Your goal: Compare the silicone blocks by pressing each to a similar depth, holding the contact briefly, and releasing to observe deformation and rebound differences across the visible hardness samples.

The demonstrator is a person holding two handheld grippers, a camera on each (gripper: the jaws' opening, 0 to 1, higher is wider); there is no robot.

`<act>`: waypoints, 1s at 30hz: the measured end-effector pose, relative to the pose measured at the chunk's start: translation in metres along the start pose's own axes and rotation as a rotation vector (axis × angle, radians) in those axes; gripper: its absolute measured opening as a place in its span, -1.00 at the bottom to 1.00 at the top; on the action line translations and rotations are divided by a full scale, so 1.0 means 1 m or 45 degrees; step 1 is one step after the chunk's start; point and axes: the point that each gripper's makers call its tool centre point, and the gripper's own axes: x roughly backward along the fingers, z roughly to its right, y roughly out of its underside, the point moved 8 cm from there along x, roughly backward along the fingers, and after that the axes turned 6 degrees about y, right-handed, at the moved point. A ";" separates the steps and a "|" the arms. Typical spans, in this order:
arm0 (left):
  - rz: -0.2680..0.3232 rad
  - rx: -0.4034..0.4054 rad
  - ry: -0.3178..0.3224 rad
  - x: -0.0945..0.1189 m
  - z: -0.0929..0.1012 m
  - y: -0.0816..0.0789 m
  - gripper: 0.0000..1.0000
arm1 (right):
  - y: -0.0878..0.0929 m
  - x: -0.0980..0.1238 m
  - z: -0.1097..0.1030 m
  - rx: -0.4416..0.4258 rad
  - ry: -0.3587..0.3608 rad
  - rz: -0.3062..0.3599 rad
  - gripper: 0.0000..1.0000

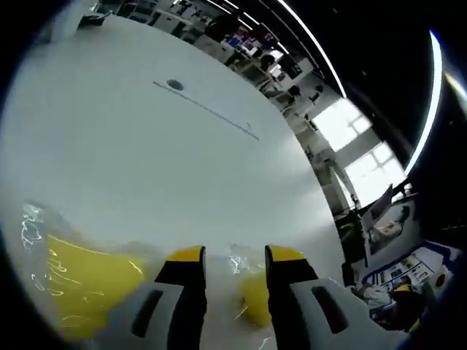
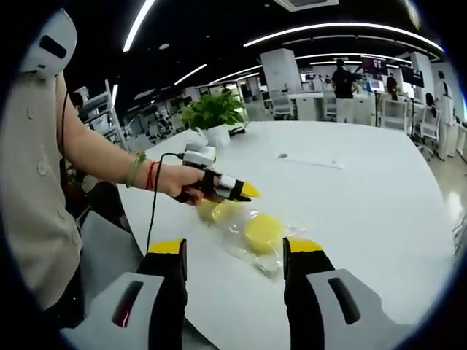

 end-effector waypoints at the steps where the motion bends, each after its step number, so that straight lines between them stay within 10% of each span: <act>1: 0.006 0.002 0.012 0.004 0.002 -0.002 -0.39 | -0.001 0.000 -0.001 0.001 0.006 0.014 -0.01; 17: 0.105 -0.244 0.200 0.090 0.045 -0.013 -0.25 | -0.013 0.003 -0.035 0.026 0.179 0.074 0.04; 30: 0.220 -0.470 0.213 0.189 0.043 0.003 -0.02 | 0.005 -0.006 -0.073 -0.006 0.266 0.027 0.14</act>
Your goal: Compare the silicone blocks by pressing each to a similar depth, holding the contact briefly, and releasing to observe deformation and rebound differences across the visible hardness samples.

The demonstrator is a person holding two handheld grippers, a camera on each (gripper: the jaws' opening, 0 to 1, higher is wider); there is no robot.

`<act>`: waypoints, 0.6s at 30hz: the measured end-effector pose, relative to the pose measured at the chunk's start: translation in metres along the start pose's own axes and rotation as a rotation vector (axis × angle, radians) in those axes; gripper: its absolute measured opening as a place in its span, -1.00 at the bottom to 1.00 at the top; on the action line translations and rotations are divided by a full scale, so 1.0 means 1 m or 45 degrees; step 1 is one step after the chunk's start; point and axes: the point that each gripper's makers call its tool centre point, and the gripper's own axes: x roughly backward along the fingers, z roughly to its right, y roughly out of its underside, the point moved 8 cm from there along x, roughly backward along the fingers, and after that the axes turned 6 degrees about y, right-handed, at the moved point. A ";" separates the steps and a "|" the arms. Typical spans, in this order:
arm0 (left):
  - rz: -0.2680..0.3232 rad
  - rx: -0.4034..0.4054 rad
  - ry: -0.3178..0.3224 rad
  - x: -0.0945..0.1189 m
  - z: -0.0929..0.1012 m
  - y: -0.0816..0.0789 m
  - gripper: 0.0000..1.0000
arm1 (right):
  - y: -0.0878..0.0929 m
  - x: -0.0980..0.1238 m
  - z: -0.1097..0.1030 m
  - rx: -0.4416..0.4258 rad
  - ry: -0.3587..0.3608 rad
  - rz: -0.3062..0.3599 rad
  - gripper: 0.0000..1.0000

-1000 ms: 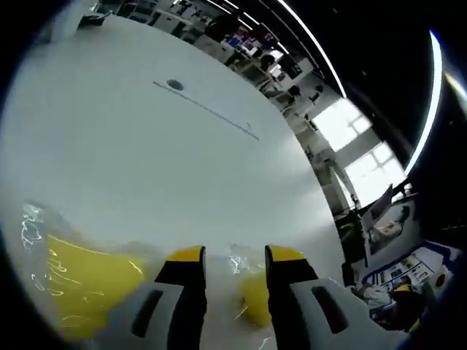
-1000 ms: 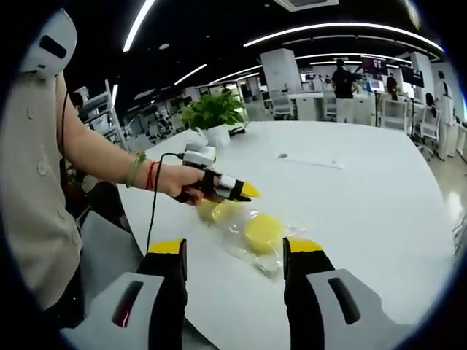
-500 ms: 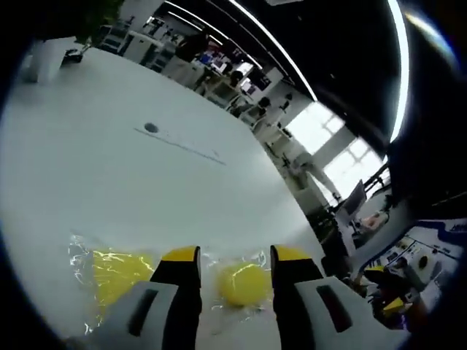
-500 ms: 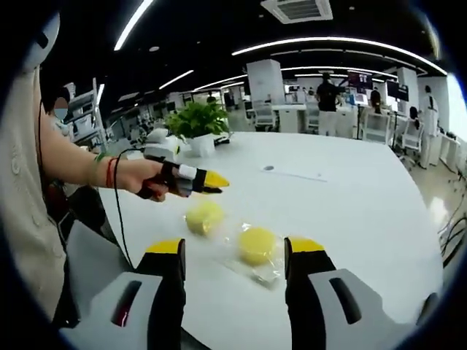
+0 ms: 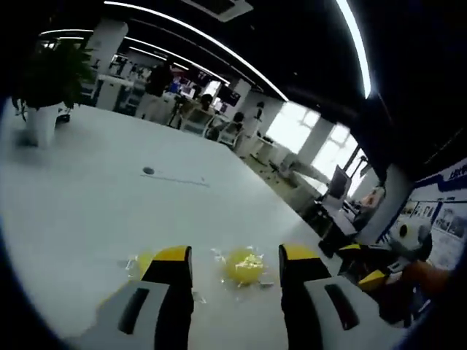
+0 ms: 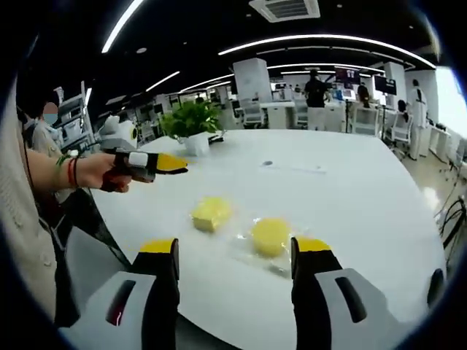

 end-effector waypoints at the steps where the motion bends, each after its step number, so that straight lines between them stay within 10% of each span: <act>1: 0.012 -0.023 -0.004 0.006 0.000 0.002 0.00 | 0.001 0.000 -0.004 -0.009 -0.005 0.004 0.14; 18: 0.008 -0.243 0.022 0.063 0.018 0.027 0.28 | 0.018 0.008 -0.035 -0.027 0.007 0.023 0.16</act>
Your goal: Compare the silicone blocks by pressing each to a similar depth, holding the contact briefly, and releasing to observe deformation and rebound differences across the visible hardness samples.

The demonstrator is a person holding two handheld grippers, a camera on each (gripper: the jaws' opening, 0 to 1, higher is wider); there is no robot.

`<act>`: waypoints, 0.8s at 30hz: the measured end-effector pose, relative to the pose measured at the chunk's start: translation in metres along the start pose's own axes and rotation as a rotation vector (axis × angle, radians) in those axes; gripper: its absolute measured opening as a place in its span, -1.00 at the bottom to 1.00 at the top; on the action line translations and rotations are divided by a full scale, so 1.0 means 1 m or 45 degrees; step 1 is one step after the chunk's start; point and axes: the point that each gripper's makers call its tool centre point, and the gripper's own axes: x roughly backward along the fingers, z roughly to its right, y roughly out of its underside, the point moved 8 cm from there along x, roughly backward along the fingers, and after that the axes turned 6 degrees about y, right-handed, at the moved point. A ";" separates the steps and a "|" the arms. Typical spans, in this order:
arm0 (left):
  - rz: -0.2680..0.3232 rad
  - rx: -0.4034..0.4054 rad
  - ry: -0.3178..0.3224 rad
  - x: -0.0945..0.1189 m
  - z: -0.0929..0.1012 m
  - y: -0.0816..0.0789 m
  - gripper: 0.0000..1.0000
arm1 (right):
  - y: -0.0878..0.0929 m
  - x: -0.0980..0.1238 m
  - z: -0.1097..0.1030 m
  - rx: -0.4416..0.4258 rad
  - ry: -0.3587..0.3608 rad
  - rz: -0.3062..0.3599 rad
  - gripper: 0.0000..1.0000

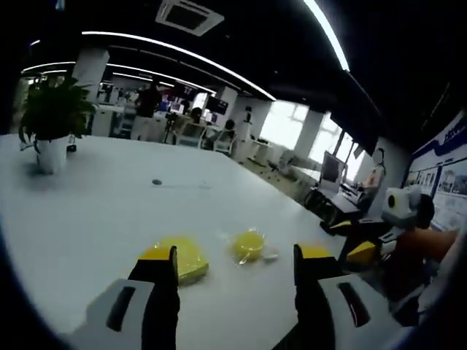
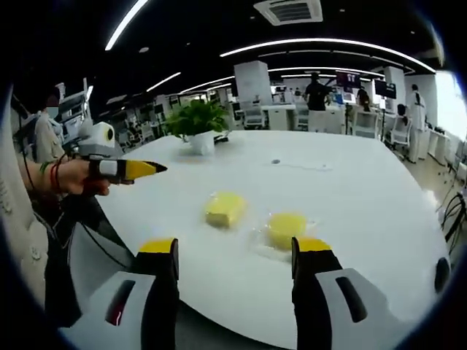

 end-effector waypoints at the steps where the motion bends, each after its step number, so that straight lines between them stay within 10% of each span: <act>1: -0.008 -0.008 0.003 0.001 0.001 0.002 0.29 | 0.002 0.001 -0.001 -0.008 -0.005 0.001 0.16; 11: -0.021 0.019 -0.089 0.025 0.002 0.030 0.36 | 0.012 0.005 -0.009 -0.015 -0.008 0.006 0.26; 24: -0.026 -0.120 -0.146 0.051 0.004 0.028 0.45 | 0.010 0.006 -0.001 -0.055 0.014 0.007 0.26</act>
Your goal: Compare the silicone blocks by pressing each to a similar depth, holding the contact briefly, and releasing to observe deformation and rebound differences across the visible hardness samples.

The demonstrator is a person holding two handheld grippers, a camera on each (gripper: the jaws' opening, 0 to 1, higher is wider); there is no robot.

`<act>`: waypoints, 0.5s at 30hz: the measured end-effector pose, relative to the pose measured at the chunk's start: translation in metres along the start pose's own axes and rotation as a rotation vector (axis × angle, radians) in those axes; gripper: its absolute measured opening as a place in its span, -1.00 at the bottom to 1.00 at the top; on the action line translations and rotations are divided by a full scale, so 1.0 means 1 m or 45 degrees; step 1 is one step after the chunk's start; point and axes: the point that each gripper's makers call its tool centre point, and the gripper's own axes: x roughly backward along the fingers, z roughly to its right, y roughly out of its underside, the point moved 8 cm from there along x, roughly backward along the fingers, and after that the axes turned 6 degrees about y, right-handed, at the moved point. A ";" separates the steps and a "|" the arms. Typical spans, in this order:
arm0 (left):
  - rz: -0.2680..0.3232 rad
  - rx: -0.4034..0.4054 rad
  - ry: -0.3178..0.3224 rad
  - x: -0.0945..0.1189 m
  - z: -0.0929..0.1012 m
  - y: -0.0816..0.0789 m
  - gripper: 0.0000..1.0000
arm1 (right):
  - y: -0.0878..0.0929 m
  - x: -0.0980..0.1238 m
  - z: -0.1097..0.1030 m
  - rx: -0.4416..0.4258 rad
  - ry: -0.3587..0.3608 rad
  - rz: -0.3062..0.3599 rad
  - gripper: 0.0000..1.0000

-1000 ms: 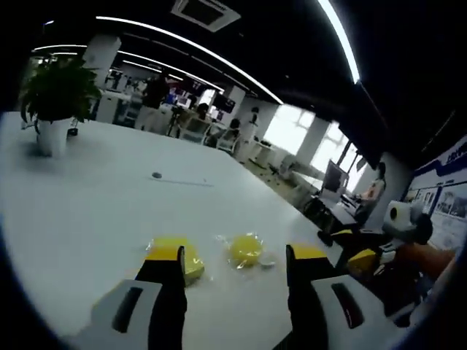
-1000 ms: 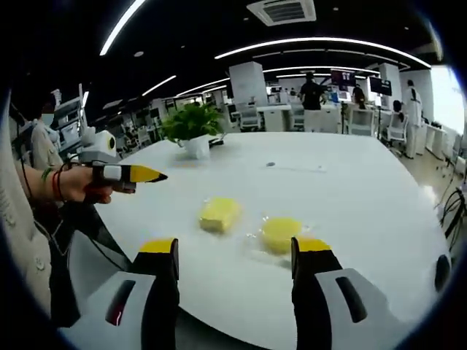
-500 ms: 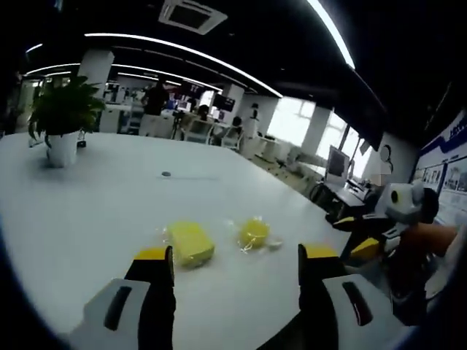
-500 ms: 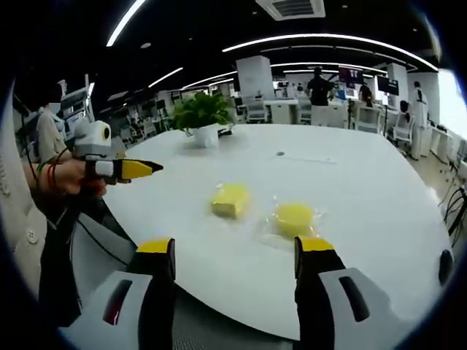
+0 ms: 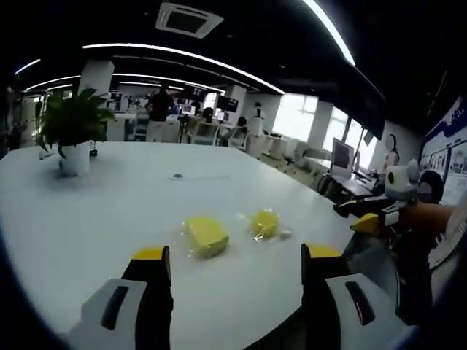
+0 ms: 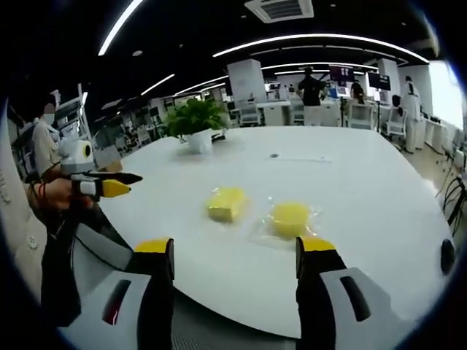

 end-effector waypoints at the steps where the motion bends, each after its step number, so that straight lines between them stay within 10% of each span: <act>1: -0.002 -0.004 -0.003 0.001 0.000 0.000 0.45 | 0.000 0.000 0.000 0.002 -0.003 -0.001 0.26; 15: -0.051 0.098 -0.081 0.011 -0.009 0.009 0.56 | 0.002 -0.003 -0.004 0.004 -0.018 0.007 0.29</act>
